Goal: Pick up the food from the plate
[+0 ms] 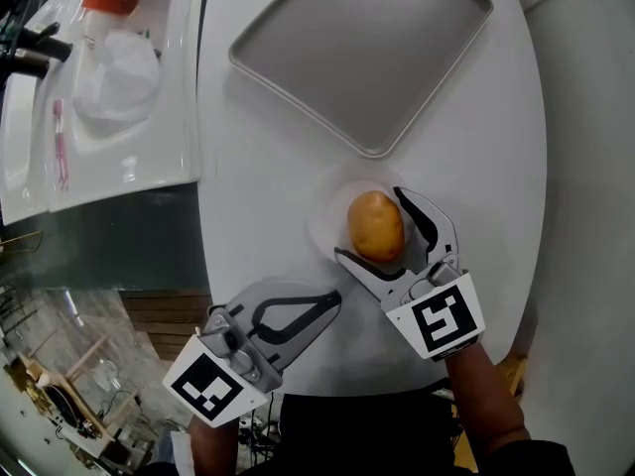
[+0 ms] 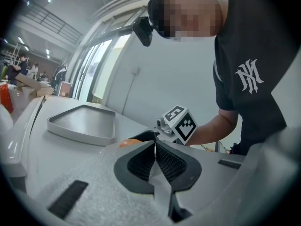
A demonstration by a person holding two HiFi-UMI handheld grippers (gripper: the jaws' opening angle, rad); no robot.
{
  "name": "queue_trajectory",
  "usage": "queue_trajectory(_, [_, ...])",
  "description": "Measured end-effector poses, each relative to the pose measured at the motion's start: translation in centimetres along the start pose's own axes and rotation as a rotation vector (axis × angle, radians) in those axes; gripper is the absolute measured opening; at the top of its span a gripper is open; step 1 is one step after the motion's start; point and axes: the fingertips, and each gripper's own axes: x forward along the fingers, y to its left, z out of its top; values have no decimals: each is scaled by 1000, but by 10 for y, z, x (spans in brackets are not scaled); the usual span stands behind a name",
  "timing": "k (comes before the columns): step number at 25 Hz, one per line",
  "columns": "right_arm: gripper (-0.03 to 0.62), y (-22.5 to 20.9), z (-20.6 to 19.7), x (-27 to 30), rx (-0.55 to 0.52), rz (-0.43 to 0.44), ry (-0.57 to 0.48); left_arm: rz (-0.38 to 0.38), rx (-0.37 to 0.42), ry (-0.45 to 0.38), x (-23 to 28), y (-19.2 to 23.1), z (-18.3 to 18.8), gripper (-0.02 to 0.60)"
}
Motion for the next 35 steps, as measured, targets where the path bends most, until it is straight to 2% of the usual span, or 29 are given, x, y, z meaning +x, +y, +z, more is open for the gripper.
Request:
queue_trajectory(16, [420, 3, -8, 3, -29, 12, 51, 0, -16, -15, 0, 1, 3, 8])
queue_trajectory(35, [396, 3, -13, 3, -33, 17, 52, 9, 5, -14, 2, -4, -3, 8])
